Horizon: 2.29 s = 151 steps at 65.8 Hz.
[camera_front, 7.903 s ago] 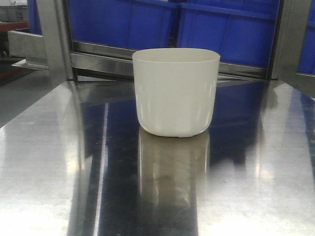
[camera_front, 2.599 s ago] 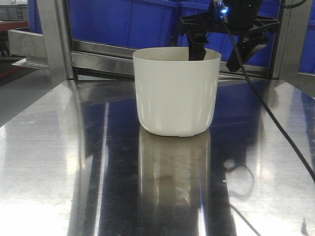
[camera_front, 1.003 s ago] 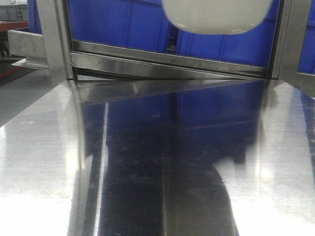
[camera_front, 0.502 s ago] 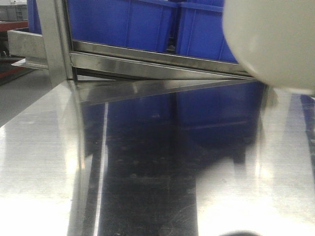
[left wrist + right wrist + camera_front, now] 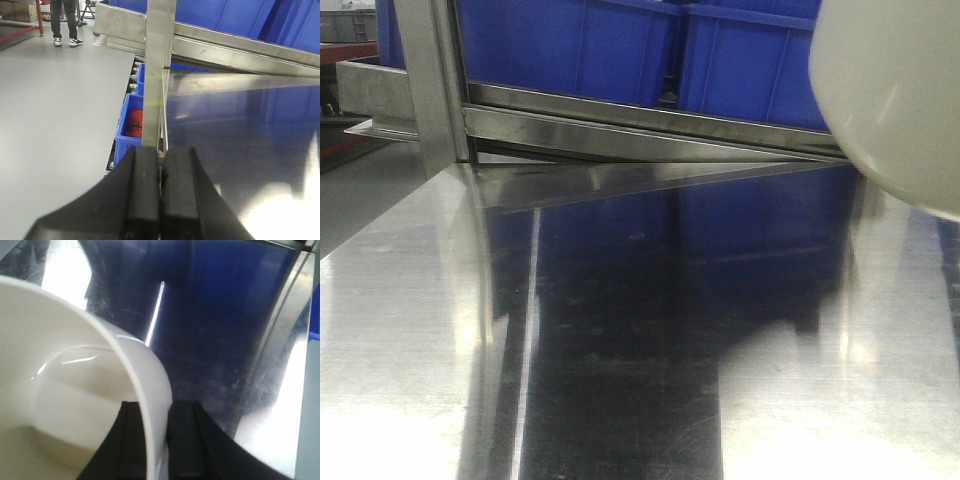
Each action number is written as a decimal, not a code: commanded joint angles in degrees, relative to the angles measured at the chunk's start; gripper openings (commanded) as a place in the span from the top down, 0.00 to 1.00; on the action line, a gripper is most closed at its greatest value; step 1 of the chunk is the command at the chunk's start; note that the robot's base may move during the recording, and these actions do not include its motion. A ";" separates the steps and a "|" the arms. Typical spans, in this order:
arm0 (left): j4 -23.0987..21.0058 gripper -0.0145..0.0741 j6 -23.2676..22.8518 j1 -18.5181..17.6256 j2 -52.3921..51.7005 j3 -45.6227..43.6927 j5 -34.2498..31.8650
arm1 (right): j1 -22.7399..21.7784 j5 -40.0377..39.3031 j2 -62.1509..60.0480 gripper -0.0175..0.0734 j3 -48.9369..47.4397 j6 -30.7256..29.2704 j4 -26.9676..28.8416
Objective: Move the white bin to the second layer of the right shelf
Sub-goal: 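Lift the white bin off the table with the right gripper, then drive the base away from the table holding the bin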
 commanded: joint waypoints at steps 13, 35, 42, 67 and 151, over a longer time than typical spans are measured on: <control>-0.12 0.74 -0.56 -0.15 -1.20 1.56 -5.07 | -0.07 -5.45 -0.31 0.75 -1.68 -0.08 -0.62; -0.12 0.74 -0.56 -0.15 -1.20 1.56 -5.07 | -0.07 -5.45 -0.31 0.75 -1.68 -0.08 -0.62; -0.12 0.74 -0.56 -0.15 -1.20 1.56 -5.07 | -0.07 -5.45 -0.31 0.75 -1.68 -0.08 -0.62; -0.12 0.74 -0.56 -0.15 -1.20 1.56 -5.07 | -0.07 -5.45 -0.31 0.75 -1.68 -0.08 -0.62; -0.12 0.74 -0.56 -0.15 -1.20 1.56 -5.07 | -0.07 -5.21 -0.37 0.75 -1.68 -0.08 -0.62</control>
